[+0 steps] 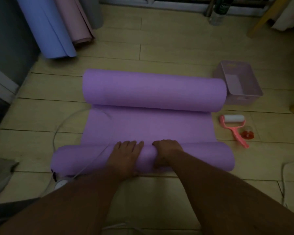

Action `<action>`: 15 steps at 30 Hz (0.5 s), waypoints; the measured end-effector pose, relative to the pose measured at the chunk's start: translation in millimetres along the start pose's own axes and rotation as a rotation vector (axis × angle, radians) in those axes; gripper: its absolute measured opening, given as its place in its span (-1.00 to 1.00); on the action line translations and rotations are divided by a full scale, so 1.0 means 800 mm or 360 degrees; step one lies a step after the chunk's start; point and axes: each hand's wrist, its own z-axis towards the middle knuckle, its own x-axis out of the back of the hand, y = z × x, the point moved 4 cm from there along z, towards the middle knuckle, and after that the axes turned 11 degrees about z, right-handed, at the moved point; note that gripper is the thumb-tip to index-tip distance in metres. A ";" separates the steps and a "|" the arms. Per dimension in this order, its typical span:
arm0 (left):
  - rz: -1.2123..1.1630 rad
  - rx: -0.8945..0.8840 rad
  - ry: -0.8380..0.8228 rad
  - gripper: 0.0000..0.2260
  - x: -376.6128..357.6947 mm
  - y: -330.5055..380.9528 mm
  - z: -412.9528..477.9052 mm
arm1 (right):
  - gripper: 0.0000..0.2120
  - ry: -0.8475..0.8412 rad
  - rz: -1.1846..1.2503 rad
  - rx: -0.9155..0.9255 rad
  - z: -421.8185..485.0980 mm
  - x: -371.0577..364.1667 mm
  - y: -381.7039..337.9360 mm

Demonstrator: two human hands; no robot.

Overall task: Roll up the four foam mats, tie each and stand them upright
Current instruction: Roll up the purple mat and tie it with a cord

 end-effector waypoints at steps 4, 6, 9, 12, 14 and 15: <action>-0.0131 0.0067 -0.0273 -0.16 0.016 0.000 0.021 | -0.13 0.0195 0.0048 0.0146 -0.011 -0.003 0.006; -0.0211 0.0071 -0.0466 -0.27 0.026 -0.010 0.042 | 0.02 0.0286 -0.0046 0.0213 -0.023 -0.015 0.008; -0.0204 0.0054 -0.0563 -0.18 0.031 -0.019 0.052 | 0.03 0.0337 -0.0145 0.0167 -0.024 -0.014 0.008; -0.0099 0.0095 -0.0418 -0.04 0.015 -0.011 0.029 | -0.21 0.0336 -0.0063 0.0094 -0.018 -0.004 0.001; -0.0007 0.0156 -0.0199 0.04 0.003 -0.005 0.014 | -0.34 0.0316 -0.0068 0.0067 -0.011 0.003 -0.001; 0.0025 0.0171 -0.0141 0.05 0.000 -0.004 0.012 | -0.37 0.0293 -0.0059 0.0064 -0.007 0.006 -0.001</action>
